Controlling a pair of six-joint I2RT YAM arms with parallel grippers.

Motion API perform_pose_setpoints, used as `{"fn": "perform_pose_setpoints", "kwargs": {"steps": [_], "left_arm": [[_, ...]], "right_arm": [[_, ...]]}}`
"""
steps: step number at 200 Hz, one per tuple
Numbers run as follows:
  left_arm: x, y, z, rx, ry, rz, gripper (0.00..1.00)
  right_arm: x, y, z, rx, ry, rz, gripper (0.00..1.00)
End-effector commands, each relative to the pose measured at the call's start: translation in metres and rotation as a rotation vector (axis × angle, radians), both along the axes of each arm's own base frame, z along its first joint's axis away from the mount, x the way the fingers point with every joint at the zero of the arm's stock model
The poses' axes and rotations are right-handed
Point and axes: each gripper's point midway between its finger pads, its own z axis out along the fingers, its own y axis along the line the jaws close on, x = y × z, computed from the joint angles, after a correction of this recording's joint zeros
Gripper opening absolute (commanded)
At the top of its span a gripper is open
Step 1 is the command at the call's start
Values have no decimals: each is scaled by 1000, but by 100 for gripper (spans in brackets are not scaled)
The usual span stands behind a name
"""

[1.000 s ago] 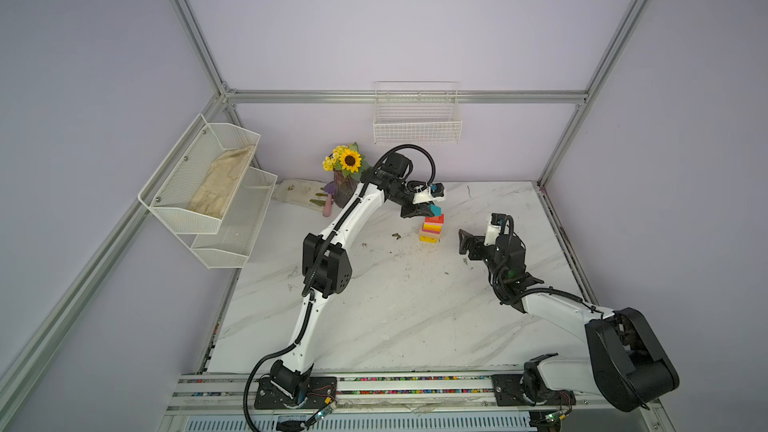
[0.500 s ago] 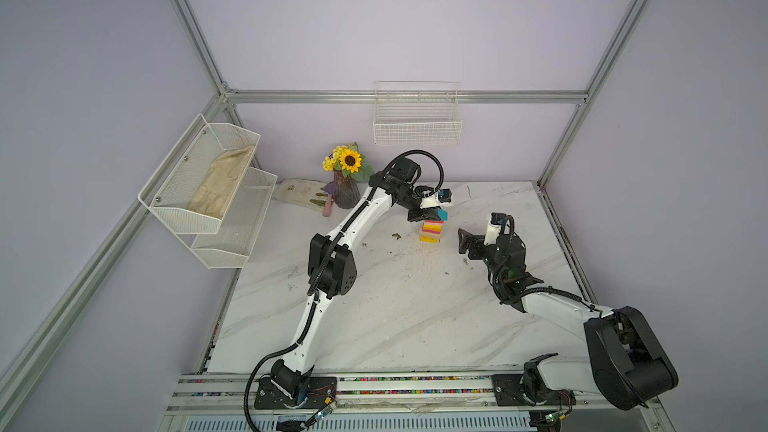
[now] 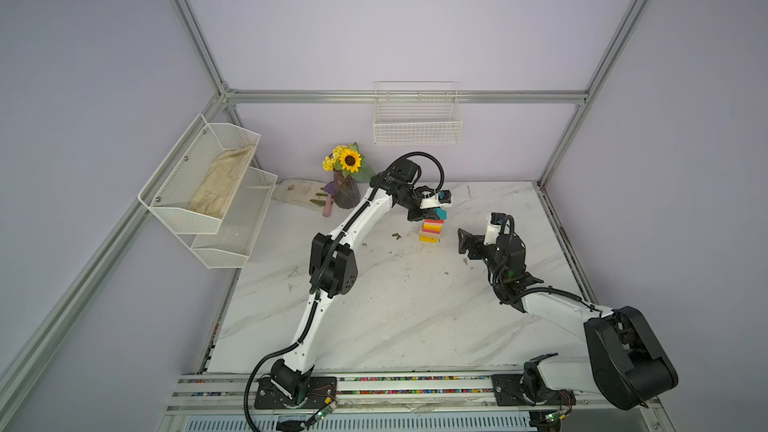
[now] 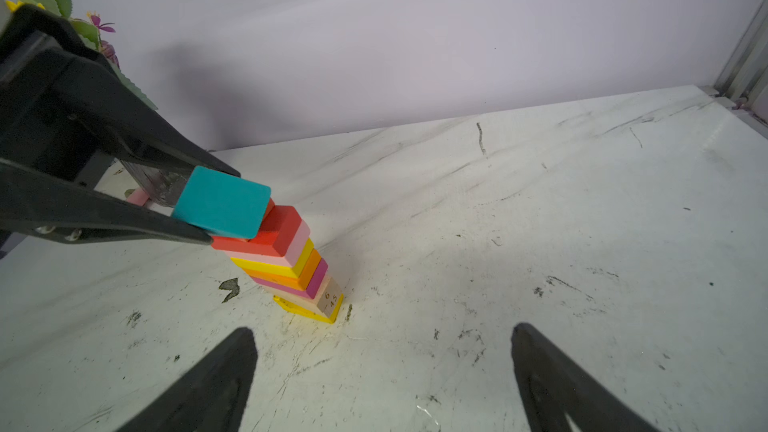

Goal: Build the wood block tower
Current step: 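Lower the teal block onto the orange R cube with the left gripper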

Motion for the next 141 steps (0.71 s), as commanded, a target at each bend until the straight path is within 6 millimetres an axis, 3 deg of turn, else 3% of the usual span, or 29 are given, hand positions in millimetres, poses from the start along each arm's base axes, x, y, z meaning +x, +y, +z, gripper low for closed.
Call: {"fn": "perform_pose_setpoints", "kwargs": {"steps": [1, 48, 112, 141], "left_arm": [[12, -3, 39, -59, -112, 5, 10], [14, -5, 43, -70, -119, 15, 15], [14, -2, 43, -65, -119, 33, 34], [13, -1, 45, -66, -118, 37, 37]], "right_arm": [[3, 0, 4, 2, -22, 2, 97], [3, 1, 4, 4, -21, 10, 97], [2, 2, 5, 10, -22, 16, 97], [3, 3, 6, 12, -22, 19, 97]]}}
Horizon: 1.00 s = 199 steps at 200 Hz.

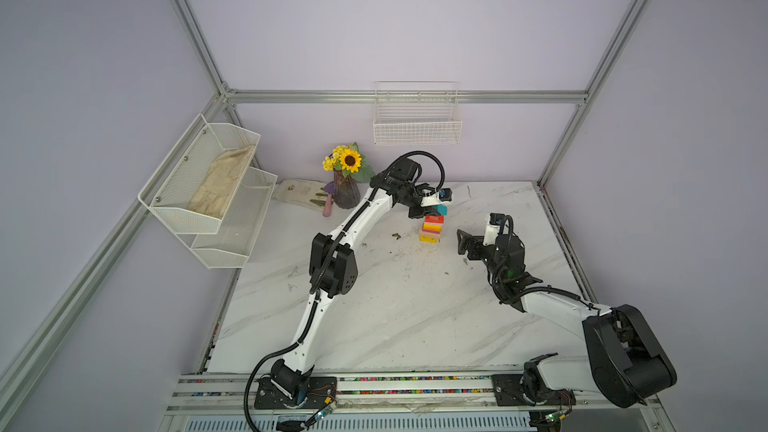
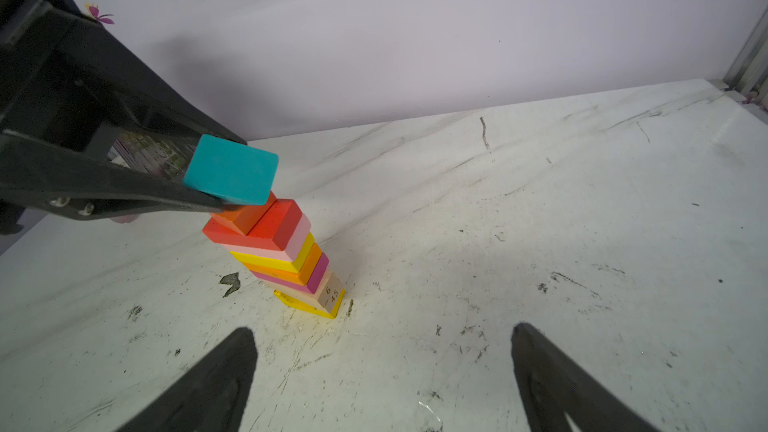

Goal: Build the wood block tower
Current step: 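Lower the teal block onto the orange R cube with the left gripper, then open the left gripper and withdraw both arms from the stack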

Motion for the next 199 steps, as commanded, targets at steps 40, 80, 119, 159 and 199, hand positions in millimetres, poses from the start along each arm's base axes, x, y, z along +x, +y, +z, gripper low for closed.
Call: {"fn": "perform_pose_setpoints", "kwargs": {"steps": [40, 80, 119, 159, 199], "left_arm": [[-3, 4, 40, -50, -58, 11, 40], [-2, 4, 51, -69, -69, 35, 46], [-7, 10, 88, -135, -87, 96, 100], [-30, 48, 147, -247, -93, 302, 100], [-64, 166, 162, -512, -176, 810, 100]], "right_arm": [[4, 0, 10, 16, -30, 4, 97], [5, -2, 13, 28, -30, -12, 97], [9, -20, 24, 43, -34, -128, 97], [16, -80, 43, -7, -58, -409, 97], [23, -138, 4, -115, -55, -591, 97]]}}
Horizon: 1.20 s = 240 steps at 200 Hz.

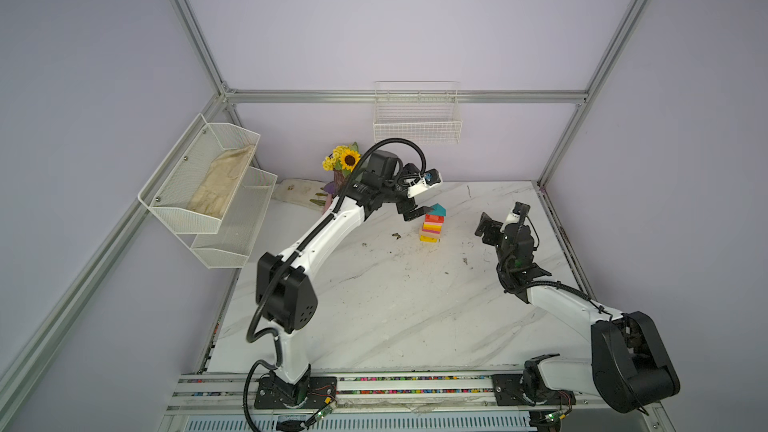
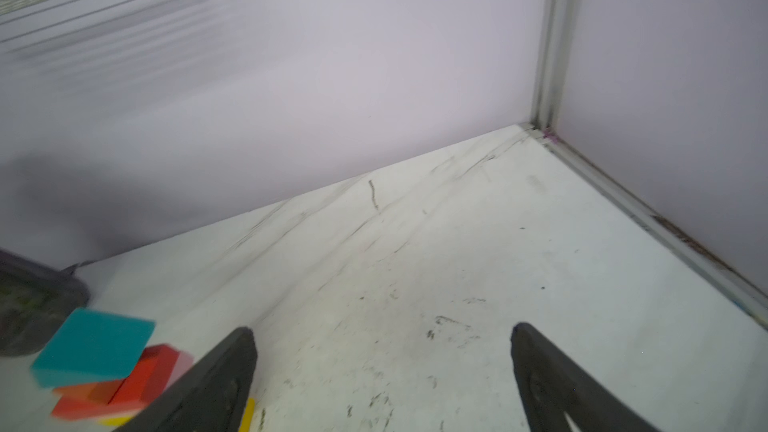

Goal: Build the wood block tower
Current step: 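Open the left gripper and withdraw both arms from the stack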

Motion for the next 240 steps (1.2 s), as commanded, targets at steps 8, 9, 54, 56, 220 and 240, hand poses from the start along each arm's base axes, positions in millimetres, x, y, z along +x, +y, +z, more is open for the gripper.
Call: {"fn": "perform_pose_setpoints", "kwargs": {"steps": [8, 9, 54, 56, 220, 240], "left_arm": [[-9, 111, 26, -342, -78, 469, 100], [-10, 116, 23, -350, -75, 481, 100], [-62, 297, -83, -524, -79, 1055, 100], [-64, 302, -86, -527, -80, 1072, 100], [-7, 323, -216, -485, 102, 1064, 100], [-6, 324, -217, -486, 101, 1069, 100]], "right_arm": [[3, -46, -47, -87, 56, -158, 97], [3, -47, -49, -90, 60, -164, 97], [-1, -71, -50, -106, -14, -203, 97], [-1, -71, -51, -99, -9, -189, 97], [14, -23, -122, -150, 100, 192, 97], [14, -21, -123, -154, 99, 199, 97]]}}
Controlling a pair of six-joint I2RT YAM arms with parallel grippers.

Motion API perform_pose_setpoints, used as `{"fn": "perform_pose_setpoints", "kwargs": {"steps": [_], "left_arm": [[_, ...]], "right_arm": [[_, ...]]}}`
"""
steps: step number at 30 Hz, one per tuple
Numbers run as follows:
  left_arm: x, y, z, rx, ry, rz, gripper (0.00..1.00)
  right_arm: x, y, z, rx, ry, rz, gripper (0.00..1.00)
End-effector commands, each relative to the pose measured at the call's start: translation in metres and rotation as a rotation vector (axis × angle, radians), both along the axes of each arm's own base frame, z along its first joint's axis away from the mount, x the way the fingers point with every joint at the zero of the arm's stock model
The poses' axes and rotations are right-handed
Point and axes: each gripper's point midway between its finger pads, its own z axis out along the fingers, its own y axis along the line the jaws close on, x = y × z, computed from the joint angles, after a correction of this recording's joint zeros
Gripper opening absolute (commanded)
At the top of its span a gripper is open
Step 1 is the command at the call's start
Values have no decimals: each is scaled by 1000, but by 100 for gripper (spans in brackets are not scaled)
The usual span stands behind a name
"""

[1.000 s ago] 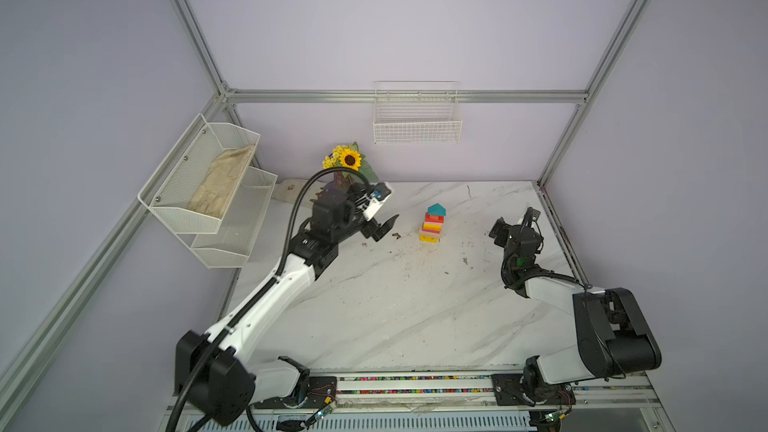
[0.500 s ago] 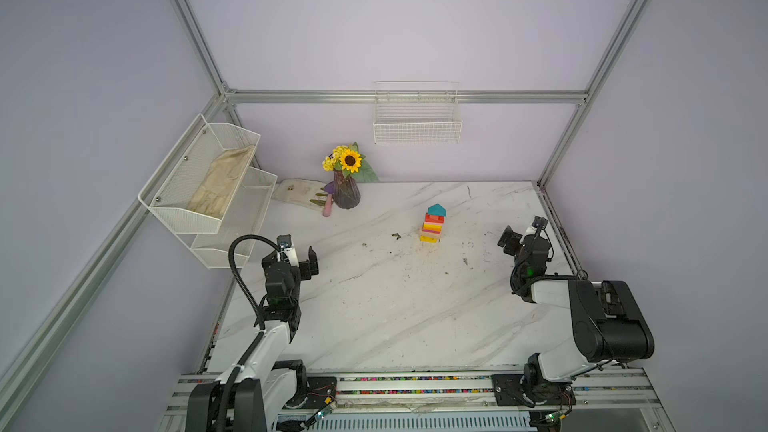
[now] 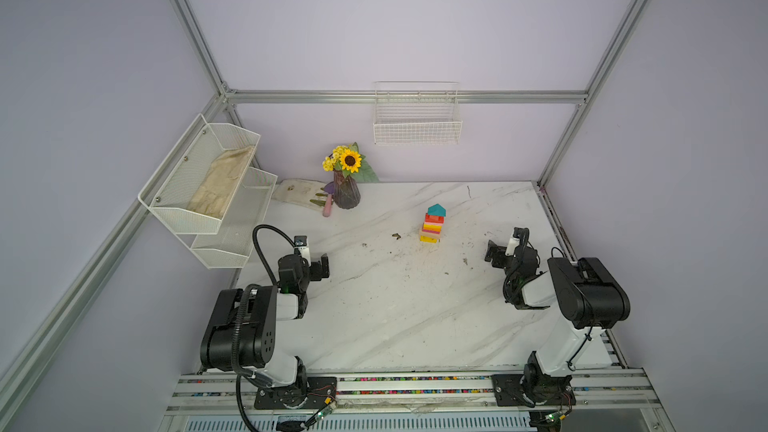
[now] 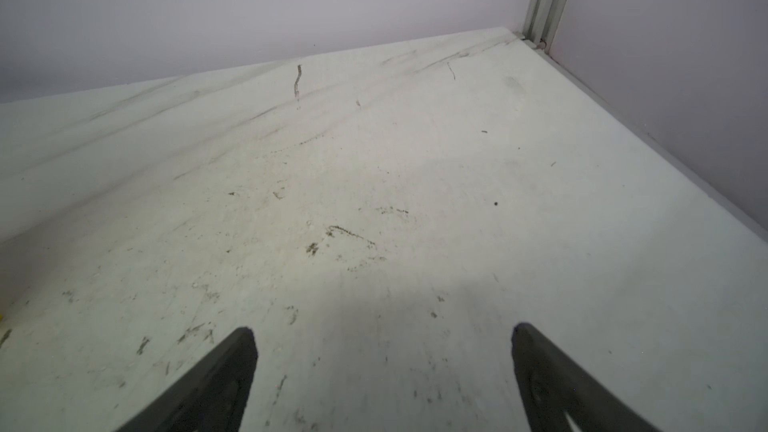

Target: Build the wood block tower

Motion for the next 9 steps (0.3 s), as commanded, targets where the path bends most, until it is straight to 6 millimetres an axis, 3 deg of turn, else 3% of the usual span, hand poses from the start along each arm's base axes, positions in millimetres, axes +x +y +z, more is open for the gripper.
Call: {"fn": "perform_pose_setpoints", "kwargs": {"steps": [1, 9], "left_arm": [[20, -2, 37, 12, -142, -21, 100], [19, -3, 37, 15, -141, -19, 100]], "right_arm": [[5, 5, 13, -32, -35, 29, 97], [8, 14, 12, -66, -24, 48, 97]]}}
